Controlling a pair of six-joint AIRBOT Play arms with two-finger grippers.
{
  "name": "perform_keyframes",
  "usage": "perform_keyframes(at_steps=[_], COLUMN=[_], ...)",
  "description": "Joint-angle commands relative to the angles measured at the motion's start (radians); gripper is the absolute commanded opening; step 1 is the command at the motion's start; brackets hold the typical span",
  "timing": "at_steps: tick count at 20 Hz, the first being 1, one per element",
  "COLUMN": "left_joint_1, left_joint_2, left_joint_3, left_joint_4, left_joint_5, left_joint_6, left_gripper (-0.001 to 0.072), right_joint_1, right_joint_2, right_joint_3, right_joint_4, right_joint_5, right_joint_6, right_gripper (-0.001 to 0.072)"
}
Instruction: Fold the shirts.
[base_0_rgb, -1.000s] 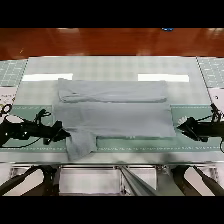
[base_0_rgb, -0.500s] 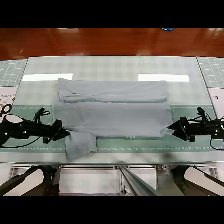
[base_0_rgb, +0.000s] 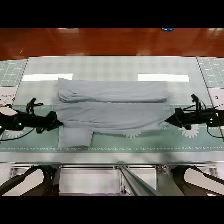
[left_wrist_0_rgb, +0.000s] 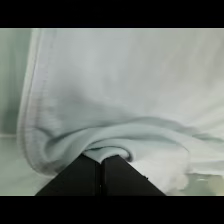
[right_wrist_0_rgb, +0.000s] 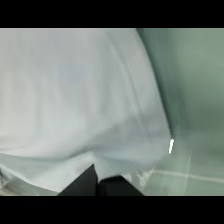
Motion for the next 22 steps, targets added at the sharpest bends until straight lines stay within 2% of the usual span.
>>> perform_keyframes(at_steps=[1, 4, 10, 15, 22], left_joint_1=[-0.001, -0.003, -0.068, -0.102, -0.127], left_joint_2=[-0.006, -0.057, -0.280, -0.454, -0.623], left_joint_3=[0.133, 0.235, 0.484, 0.682, 0.881], left_joint_4=[-0.067, -0.111, -0.118, -0.117, -0.117], left_joint_5=[0.005, 0.070, 0.069, 0.067, 0.026], left_joint_6=[0.003, 0.003, 0.002, -0.032, -0.035], left_gripper=[0.0016, 0.0016, 0.0016, 0.0016, 0.0016], right_joint_1=[0.014, 0.048, 0.166, 0.170, 0.170], right_joint_2=[-0.003, -0.045, -0.216, -0.315, -0.437], right_joint_3=[0.114, 0.223, 0.436, 0.554, 0.685], right_joint_4=[0.005, 0.005, 0.008, 0.017, 0.041], right_joint_5=[-0.034, -0.059, -0.122, -0.134, -0.132], right_joint_6=[0.011, 0.025, 0.081, 0.092, 0.091], right_gripper=[0.0021, 0.0020, 0.0021, 0.0021, 0.0021])
